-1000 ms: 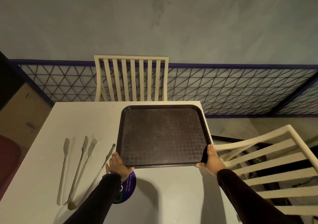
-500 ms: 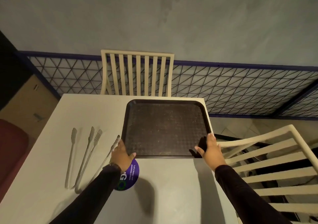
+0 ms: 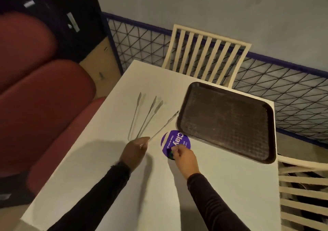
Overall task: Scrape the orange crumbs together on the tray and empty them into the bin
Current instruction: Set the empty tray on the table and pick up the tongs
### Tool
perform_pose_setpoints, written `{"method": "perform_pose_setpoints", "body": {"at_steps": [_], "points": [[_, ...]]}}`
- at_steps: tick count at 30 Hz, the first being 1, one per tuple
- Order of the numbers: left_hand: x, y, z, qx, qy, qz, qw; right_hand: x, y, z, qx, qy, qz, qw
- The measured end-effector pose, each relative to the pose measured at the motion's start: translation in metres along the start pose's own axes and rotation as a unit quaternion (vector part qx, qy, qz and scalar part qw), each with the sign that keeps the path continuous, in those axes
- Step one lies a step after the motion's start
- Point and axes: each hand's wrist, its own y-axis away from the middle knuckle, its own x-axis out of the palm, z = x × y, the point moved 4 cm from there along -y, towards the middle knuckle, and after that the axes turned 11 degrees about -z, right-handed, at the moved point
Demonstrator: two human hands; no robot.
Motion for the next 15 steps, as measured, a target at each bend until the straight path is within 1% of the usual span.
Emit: {"method": "perform_pose_setpoints", "body": {"at_steps": [2, 6, 11, 13, 15], "points": [[-0.018, -0.001, 0.014, -0.023, 0.007, -0.013, 1.000, 0.022, -0.004, 0.023, 0.008, -0.004, 0.007, 1.000], [-0.043, -0.008, 0.045, -0.039, -0.001, -0.036, 0.999, 0.060, -0.016, 0.049, 0.059, 0.003, 0.032, 0.998], [-0.058, -0.015, 0.074, -0.045, 0.006, -0.070, 0.997, 0.088, -0.027, 0.066, 0.150, -0.028, 0.051, 0.987], [-0.061, -0.016, 0.082, -0.041, 0.018, -0.071, 0.996, 0.095, -0.029, 0.067, 0.183, -0.038, 0.053, 0.981], [-0.065, -0.015, 0.086, -0.050, 0.030, -0.062, 0.996, 0.102, -0.032, 0.067, 0.197, -0.042, 0.048, 0.978]]}}
